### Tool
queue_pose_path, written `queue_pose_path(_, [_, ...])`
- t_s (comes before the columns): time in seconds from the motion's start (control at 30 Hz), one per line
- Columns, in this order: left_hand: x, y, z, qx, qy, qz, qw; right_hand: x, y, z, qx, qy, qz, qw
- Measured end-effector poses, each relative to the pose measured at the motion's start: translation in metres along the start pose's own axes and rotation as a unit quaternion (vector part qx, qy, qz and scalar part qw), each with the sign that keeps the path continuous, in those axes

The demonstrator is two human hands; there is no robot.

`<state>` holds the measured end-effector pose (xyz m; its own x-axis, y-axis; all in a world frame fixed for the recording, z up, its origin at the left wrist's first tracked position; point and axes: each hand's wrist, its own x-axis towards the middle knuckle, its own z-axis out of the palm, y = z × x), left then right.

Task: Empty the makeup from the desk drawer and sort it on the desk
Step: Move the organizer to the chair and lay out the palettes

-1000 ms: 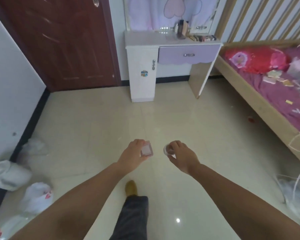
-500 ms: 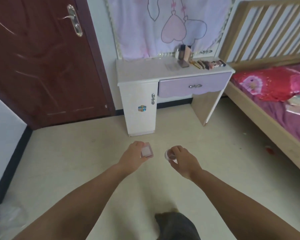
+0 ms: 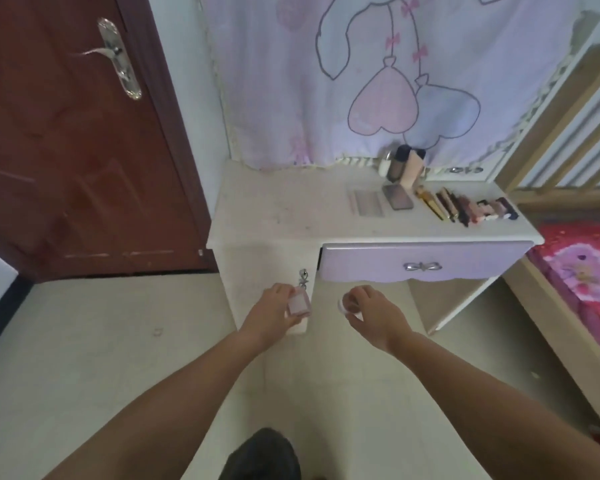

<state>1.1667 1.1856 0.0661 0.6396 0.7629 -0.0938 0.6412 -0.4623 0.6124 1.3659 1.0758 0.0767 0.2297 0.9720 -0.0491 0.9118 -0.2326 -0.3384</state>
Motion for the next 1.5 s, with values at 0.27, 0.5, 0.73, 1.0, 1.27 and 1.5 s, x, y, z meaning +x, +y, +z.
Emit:
queue_pose_path(0.27, [0.196, -0.024, -0.022, 0.024, -0.016, 0.009, 1.0, 0.185, 0.049, -0.003, 0.02, -0.005, 0.012, 1.0])
queue_pose_path(0.5, [0.363, -0.013, -0.048, 0.048, -0.069, 0.039, 0.996, 0.322, 0.094, -0.035, 0.046, 0.014, 0.08, 0.996])
queue_pose_path(0.73, [0.485, 0.016, -0.019, 0.013, -0.079, 0.038, 0.996, 0.422, 0.165, -0.052, 0.04, -0.003, 0.104, 0.994])
queue_pose_path(1.0, [0.571, 0.03, 0.017, 0.034, -0.05, -0.007, 0.998, 0.506, 0.217, -0.053, 0.033, -0.061, 0.099, 0.993])
queue_pose_path(1.27, [0.592, 0.021, 0.027, 0.071, -0.054, -0.006, 0.996, 0.525, 0.223, -0.039, 0.001, -0.06, 0.088, 0.994])
queue_pose_path(1.5, [0.566, 0.004, 0.004, 0.018, -0.053, -0.018, 0.998, 0.508, 0.197, -0.047, 0.032, -0.006, 0.086, 0.996])
